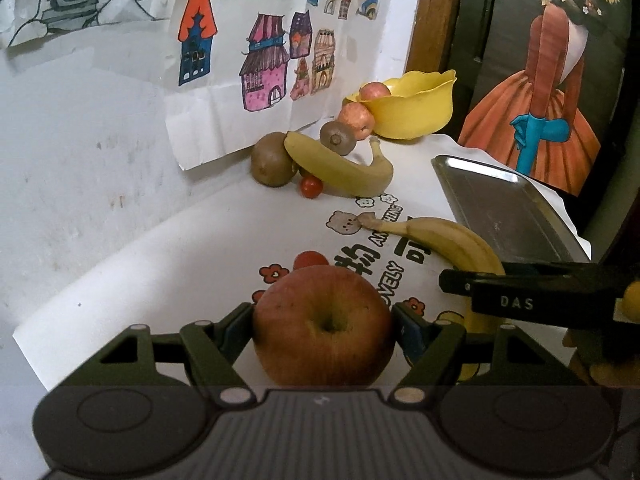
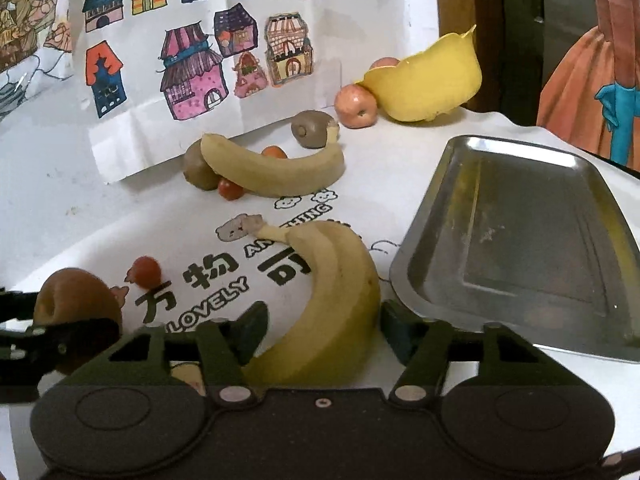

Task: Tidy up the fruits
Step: 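Lift the red apple with the left tool while the right tool grasps the banana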

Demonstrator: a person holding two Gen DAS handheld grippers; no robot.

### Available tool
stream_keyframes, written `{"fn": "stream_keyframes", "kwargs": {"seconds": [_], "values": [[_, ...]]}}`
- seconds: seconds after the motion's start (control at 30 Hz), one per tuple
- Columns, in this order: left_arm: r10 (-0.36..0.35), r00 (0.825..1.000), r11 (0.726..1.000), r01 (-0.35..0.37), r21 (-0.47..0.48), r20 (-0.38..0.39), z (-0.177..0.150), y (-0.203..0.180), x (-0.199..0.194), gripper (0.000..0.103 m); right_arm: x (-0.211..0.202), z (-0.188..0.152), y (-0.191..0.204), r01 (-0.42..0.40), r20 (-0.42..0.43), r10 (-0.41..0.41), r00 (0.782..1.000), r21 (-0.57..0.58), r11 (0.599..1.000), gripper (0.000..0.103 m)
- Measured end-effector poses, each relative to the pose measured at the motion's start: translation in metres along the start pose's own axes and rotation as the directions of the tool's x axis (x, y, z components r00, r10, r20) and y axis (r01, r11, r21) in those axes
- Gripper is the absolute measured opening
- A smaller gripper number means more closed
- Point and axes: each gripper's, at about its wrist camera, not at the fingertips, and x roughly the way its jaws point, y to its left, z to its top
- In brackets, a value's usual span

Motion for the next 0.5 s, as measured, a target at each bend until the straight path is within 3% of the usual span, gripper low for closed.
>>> {"fn": "stream_keyframes", "kwargs": {"seconds": [0.17, 0.5], "values": [[0.013, 1.000, 1.000, -0.014, 0.024, 0.026, -0.007, -0.004, 0.000, 0.078, -0.004, -0.005, 0.002, 0.017, 0.011, -0.017, 1.000, -0.008, 1.000, 0.055], [0.002, 1.000, 1.000, -0.002, 0.013, -0.002, -0.008, -0.004, 0.012, 0.078, -0.007, -0.008, 0.001, 0.003, 0.011, -0.003, 1.000, -0.003, 1.000, 0.057]]}}
